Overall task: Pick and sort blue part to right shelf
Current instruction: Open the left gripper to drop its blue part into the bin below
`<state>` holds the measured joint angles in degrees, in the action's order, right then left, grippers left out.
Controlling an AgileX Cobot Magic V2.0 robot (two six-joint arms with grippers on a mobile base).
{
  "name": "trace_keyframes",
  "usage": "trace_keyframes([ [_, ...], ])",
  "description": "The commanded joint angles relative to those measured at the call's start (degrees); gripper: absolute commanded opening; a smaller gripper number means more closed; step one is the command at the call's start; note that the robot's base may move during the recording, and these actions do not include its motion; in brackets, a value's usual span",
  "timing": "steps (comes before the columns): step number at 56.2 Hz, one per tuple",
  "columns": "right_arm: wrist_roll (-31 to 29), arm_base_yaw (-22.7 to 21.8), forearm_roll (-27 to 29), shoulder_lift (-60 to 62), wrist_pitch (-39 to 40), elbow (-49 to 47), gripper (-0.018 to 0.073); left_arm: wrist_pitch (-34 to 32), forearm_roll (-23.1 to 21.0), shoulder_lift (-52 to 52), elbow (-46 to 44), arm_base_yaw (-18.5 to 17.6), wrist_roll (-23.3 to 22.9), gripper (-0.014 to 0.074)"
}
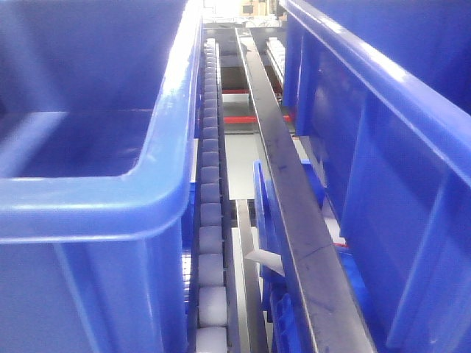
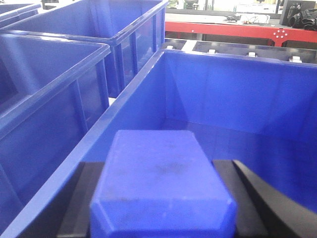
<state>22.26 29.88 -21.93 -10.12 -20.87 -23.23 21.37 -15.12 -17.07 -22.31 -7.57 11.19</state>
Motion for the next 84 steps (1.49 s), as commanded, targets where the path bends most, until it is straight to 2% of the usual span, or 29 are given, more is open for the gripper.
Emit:
trace_keyframes([
  [1,-0.31,0.05,-1.34,-0.69,6.25,-1.74,0.0195,-5.51,-0.95,-0.85,-2.04,-0.21,0.07,0.0242],
  [5,-0.31,0.05,-1.34,-0.69,6.20,-1.74,0.0195,-4.25,-0.95,-2.38,-2.54,-0.21,0.07,0.0242],
  [15,-0.31,0.05,-1.34,-0.69,6.50,-1.74,0.0195,4.24,-0.95,-11.94,-8.75,-0.21,0.80,0.0242],
  [28,-0.31,0.05,-1.34,-0.69,6.59,-1.74,0.0195,11.78,-0.95,-28.16,-19.21,-0.21,7.69,0.0242],
  [50,-0.26,0.05,-1.34,-0.69,5.70,-1.74,0.0195,14.59,-1.03,-58.96,-33.29,-0.21,7.69,0.0242],
  [60,-0.26,0.05,-1.34,-0.69,5.70,-1.74,0.0195,15.39,-1.03,-67.03,-35.83,-0.21,7.69,0.0250],
  [67,-0.26,0.05,-1.34,-0.69,5.70,-1.74,0.0195,16.10,-1.03,-70.00,-35.93,-0.21,7.69,0.0330],
  [74,-0.26,0.05,-1.34,-0.69,5.70,-1.74,0.0195,16.94,-1.03,-70.70,-36.04,-0.21,7.69,0.0465],
  [84,-0.26,0.05,-1.34,-0.69,5.70,-1.74,0.0195,18.64,-1.14,-69.17,-36.81,-0.21,7.59,0.0539],
])
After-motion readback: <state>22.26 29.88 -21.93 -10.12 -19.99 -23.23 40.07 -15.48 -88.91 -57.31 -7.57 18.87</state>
